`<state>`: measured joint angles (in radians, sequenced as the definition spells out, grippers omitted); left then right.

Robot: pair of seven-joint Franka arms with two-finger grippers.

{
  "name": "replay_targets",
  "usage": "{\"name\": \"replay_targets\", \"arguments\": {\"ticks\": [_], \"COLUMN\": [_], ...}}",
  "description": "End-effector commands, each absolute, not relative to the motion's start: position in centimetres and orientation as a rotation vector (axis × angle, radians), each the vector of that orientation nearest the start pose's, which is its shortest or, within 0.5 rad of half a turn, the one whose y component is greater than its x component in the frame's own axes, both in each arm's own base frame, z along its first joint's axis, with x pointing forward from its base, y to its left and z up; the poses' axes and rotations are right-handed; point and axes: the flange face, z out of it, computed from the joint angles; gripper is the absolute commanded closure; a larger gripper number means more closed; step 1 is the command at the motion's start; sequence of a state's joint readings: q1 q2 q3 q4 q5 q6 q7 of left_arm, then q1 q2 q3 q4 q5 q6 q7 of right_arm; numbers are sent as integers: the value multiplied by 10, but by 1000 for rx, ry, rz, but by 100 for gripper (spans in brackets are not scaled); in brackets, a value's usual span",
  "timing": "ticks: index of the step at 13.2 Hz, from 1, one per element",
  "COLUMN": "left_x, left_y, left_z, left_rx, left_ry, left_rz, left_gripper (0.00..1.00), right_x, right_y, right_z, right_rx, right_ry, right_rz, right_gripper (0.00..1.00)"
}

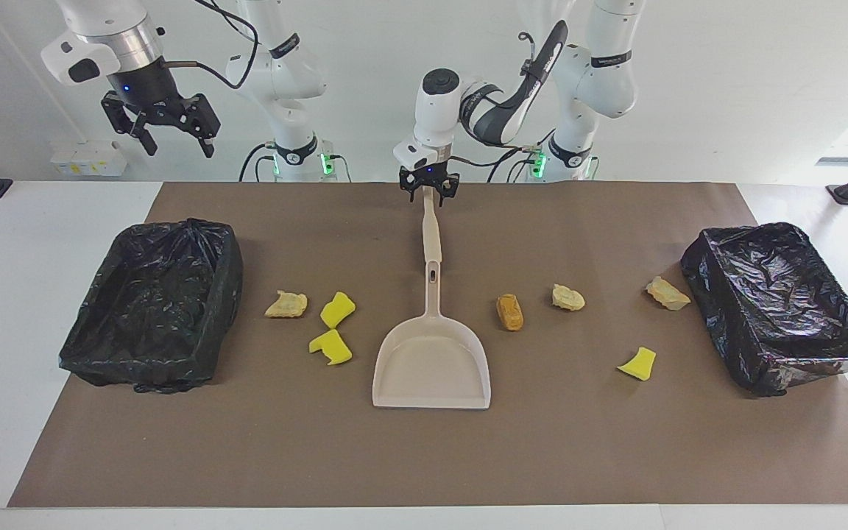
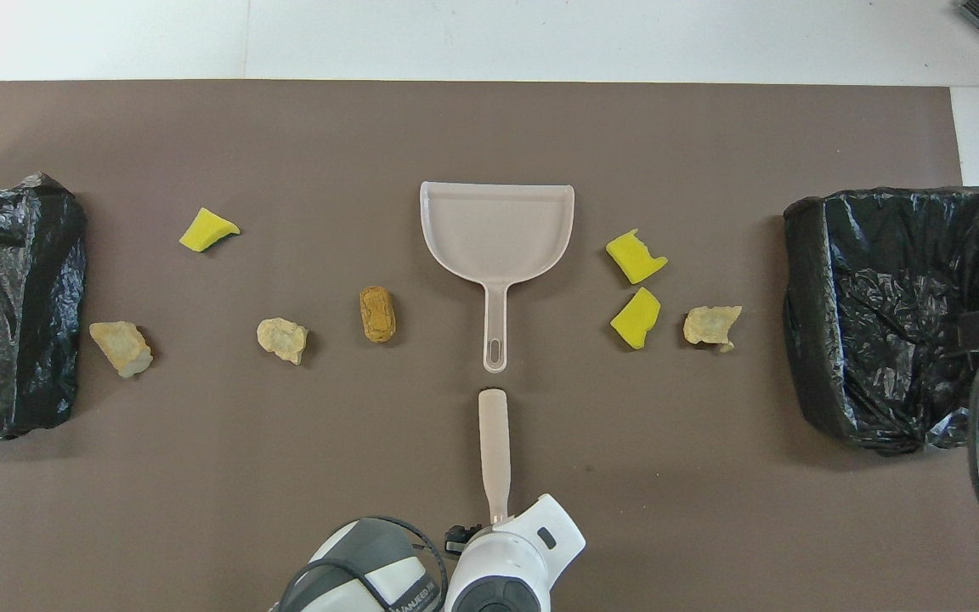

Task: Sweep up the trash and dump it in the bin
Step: 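Grasp the beige brush handle with the left gripper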

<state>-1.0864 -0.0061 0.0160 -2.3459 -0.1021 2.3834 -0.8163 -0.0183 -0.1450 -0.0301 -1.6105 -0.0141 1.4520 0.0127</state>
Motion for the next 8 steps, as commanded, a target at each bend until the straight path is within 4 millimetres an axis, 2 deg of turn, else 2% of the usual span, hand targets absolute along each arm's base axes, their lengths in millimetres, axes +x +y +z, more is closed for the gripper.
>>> {"name": "replay_targets", "arguments": {"ticks": [1,4,8], "left_x": [229,229,231], "left_y": [-443,-443,-443], "left_z": [340,341,341], "left_rx": [-3193,-3192,-3192], "left_ry": [238,229,225], "left_rz": [71,73,72], "left_gripper": [30,51,52], "right_x": [490,490,490], "right_y": [-26,-27,-27], "right_z": [674,674,674], "right_rx": [-3126,-3126,-3126], "right_ry": [89,91,91], "right_rz": [12,12,9], "right_gripper": [0,0,0]}}
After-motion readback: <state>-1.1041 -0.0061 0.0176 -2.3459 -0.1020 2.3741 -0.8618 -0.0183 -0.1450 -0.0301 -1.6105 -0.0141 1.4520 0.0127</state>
